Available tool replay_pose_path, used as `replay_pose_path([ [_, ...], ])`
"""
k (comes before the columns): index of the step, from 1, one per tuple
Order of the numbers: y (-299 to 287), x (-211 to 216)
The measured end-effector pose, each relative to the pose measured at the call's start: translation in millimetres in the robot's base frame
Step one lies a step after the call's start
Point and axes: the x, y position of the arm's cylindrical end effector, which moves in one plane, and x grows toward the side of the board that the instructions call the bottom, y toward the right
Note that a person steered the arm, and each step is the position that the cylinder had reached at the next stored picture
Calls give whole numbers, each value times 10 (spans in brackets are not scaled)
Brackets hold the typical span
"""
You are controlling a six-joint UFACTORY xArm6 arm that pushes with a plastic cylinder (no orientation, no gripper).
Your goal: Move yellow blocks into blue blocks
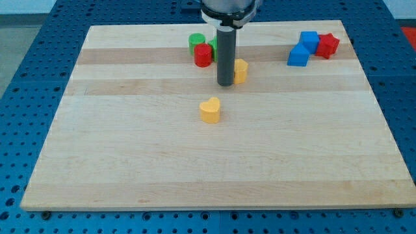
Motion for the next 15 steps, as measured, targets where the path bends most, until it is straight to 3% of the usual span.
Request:
replay_pose_path([
  [2,-133,30],
  [4,380,-341],
  [5,380,-341],
  [8,1220,-670],
  [11,1363,-765],
  [13,314,13],
  [15,-696,152],
])
